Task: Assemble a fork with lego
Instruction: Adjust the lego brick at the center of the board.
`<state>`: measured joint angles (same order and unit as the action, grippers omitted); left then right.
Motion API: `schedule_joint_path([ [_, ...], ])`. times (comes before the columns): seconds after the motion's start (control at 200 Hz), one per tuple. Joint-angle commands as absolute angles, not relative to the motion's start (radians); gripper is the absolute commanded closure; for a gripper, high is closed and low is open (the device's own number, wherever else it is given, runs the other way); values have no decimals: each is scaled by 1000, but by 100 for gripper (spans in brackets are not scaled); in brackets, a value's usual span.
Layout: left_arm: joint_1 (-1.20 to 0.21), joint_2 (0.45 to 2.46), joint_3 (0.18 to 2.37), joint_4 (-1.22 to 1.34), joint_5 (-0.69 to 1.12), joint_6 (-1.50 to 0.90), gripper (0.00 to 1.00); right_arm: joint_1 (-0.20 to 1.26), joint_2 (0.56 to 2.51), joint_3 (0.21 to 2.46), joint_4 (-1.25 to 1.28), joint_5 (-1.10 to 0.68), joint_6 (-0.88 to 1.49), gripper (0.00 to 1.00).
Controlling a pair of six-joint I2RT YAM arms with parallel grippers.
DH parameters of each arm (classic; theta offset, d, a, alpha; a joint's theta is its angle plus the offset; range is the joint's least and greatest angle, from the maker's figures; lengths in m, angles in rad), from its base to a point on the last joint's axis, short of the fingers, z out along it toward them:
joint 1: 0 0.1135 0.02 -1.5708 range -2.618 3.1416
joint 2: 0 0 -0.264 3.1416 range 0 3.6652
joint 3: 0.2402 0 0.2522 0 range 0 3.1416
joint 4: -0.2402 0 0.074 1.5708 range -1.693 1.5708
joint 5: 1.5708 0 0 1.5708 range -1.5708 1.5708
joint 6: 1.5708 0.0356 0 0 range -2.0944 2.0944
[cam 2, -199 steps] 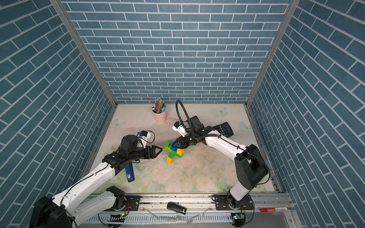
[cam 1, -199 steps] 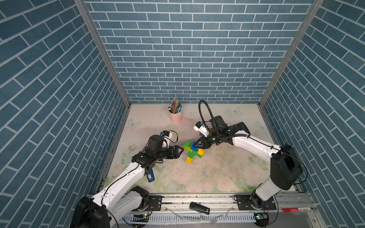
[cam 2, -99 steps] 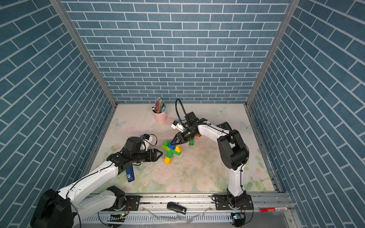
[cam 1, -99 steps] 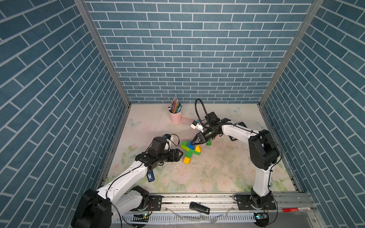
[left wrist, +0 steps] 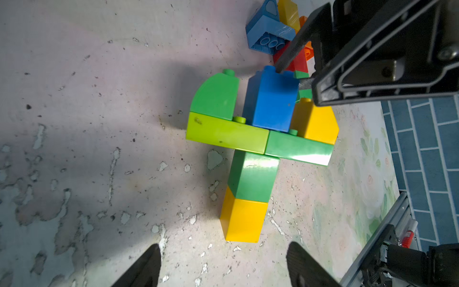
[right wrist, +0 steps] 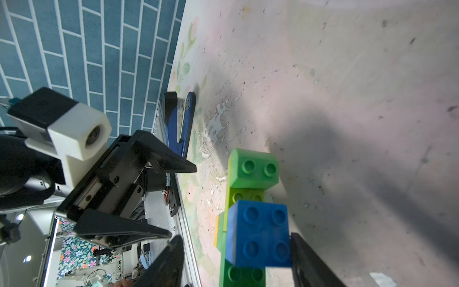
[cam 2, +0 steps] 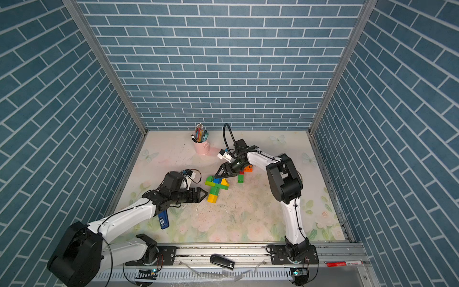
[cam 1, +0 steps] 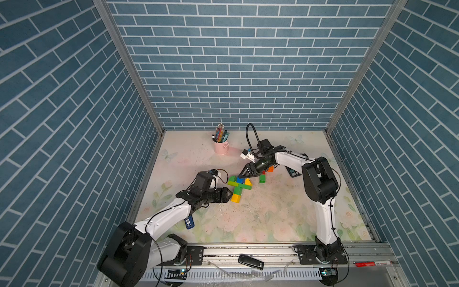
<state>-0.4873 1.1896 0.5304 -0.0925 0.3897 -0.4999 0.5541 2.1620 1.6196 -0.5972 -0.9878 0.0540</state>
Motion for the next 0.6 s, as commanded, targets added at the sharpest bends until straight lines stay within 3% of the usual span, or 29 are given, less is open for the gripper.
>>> schedule_joint_path([
  [0.0, -494, 1218, 521, -54, 401, -497, 19, 548, 2162, 1648, -565, -921, 73, 29],
  [0.165, -503, 1276, 544, -40, 405, -482, 20, 530, 2093, 1595, -486, -691, 162, 29],
  [0.595, -545, 1414, 605, 15, 434, -470, 26, 522, 1601, 1167, -259, -310, 247, 30],
])
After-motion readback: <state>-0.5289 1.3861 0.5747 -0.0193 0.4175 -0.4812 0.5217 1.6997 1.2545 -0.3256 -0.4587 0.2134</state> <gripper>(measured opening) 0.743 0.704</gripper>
